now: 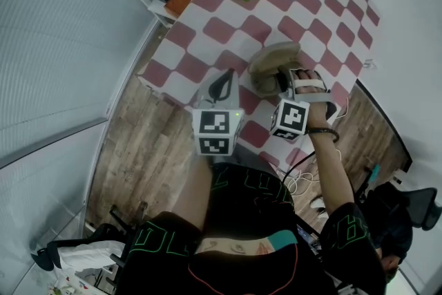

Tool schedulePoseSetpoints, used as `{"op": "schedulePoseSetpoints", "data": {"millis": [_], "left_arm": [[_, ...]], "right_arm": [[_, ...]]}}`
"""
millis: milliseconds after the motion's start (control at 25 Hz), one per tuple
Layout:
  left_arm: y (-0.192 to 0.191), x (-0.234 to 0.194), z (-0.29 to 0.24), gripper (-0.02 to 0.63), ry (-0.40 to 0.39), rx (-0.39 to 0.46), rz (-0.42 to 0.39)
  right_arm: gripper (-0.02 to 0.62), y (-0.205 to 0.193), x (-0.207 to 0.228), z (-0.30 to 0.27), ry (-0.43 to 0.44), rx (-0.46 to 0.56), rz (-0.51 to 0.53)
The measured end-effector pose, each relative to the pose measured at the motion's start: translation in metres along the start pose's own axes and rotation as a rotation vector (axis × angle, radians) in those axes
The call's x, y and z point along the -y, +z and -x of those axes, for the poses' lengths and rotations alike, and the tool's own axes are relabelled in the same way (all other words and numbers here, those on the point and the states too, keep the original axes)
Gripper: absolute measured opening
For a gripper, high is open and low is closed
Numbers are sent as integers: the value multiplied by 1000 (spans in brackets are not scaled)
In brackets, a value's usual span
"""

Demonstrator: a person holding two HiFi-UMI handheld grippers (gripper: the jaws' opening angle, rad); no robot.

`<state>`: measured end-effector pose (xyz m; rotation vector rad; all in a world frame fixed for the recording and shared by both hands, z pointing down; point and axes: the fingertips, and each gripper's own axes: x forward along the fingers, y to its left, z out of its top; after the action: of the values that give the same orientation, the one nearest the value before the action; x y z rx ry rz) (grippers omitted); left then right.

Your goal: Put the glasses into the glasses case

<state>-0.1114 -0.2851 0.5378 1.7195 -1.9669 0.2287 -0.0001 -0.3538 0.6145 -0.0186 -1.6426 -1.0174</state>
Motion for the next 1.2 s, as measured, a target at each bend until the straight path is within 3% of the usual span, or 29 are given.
{"op": "schedulePoseSetpoints", "data": {"millis": [320,680,760,920,1080,1200], "left_arm": [[7,1,4,9,0,20,-4],[39,19,2,9,-38,89,-13],[47,26,1,9,-51,104,-22],[64,42,0,9,-82,141,-47],[84,62,-2,9,-132,188,-62],[103,73,-1,9,-143,233,-71]], "right_arm": [[87,2,16,18,-58,30,-37],[87,-24,50,43,-126,68,-287],[83,-32,64,51,-172,79,-342],[12,-45,92,75,-276,115,-472],[5,-58,115,103,-392,156,-570],[5,-69,134,129,-483,224,-701]]}}
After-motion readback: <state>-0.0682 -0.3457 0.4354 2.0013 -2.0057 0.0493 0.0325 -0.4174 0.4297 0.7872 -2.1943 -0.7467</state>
